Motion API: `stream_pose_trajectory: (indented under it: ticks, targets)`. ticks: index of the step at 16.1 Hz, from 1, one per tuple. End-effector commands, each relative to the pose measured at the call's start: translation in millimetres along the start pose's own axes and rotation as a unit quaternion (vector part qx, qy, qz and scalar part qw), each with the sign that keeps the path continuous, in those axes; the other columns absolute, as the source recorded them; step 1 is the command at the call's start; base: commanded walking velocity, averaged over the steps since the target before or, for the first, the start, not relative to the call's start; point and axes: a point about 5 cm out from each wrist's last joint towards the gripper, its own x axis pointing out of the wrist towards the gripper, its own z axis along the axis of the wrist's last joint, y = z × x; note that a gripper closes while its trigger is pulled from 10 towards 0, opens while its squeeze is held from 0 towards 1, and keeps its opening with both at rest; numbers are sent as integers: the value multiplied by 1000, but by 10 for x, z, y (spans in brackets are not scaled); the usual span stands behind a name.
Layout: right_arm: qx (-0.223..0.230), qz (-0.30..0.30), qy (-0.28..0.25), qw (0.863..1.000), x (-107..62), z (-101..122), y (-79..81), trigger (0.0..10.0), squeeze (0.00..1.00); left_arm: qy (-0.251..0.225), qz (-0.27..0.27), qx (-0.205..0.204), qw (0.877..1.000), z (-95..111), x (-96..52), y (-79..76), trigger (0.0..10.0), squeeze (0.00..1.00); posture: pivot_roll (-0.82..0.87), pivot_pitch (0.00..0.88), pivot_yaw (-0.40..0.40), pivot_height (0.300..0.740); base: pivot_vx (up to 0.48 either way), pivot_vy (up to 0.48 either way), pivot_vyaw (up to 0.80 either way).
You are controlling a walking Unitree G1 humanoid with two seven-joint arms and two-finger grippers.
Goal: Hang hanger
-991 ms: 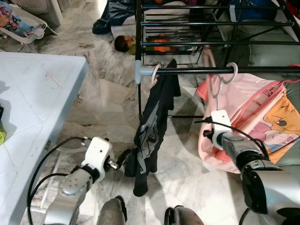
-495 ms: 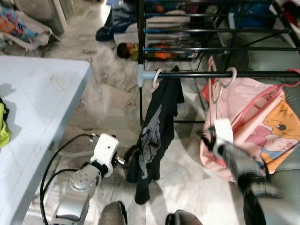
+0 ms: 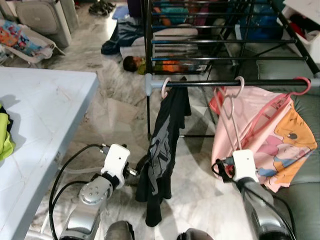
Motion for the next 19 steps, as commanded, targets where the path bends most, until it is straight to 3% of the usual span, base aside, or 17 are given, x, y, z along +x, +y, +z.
stream_pose_trajectory:
  ticks: [1,6,9,13,19]
  targets:
    - [3,-4,-24,1000,-55,61,32,10000,1000,-3,24,4,1000,-9,-20,67,10000,0,-41,0,4,740,0,0,0]
    - [-6,-29,-58,998,-398,10,30,10000,1000,-24,72,11,997,3,-95,174,10000,0,-47,0,11,740,0,0,0]
    - [-10,3,-145,989,-547,270,122,10000,1000,-29,96,18,995,2,-139,205,10000,0,-42,0,6,740,0,0,0]
    - [-19,47,-178,983,-497,437,319,10000,1000,-37,101,18,994,30,-95,189,10000,0,-33,0,2,740,0,0,0]
    - [-29,55,-179,982,-497,435,323,10000,1000,-45,127,11,991,77,-54,207,10000,0,-34,0,2,740,0,0,630]
